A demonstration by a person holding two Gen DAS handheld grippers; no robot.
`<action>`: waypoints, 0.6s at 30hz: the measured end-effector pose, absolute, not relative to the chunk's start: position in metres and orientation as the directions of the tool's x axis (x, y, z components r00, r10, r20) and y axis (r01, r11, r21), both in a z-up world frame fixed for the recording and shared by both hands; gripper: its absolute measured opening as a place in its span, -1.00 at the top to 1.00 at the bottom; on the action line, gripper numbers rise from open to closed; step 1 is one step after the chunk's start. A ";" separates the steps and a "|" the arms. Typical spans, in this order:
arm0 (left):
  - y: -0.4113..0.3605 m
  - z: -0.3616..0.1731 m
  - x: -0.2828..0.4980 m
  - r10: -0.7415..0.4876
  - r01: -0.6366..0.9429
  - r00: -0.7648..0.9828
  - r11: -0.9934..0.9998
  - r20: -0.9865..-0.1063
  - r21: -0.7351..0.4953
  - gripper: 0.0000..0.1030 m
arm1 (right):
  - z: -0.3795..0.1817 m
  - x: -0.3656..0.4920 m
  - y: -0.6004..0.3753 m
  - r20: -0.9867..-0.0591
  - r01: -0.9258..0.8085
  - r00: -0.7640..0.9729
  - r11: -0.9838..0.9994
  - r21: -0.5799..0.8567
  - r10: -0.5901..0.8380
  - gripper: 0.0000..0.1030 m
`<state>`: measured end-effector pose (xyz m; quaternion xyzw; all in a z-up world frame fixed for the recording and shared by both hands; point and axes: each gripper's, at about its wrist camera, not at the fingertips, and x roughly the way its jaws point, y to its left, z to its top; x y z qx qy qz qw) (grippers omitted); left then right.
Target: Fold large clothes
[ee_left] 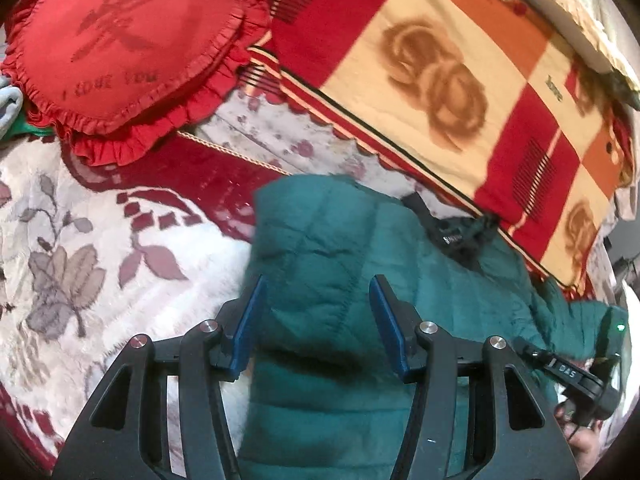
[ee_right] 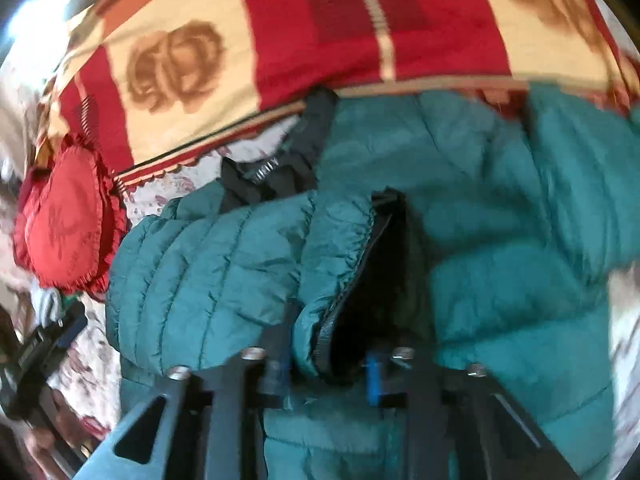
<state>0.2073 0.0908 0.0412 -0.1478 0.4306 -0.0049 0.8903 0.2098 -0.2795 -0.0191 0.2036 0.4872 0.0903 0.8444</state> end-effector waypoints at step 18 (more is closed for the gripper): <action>0.067 -0.007 0.242 -0.049 -0.158 0.564 0.973 -0.825 -0.166 -0.03 | 0.005 0.224 -0.308 -0.800 0.163 0.598 0.985 0.062 -0.049 0.06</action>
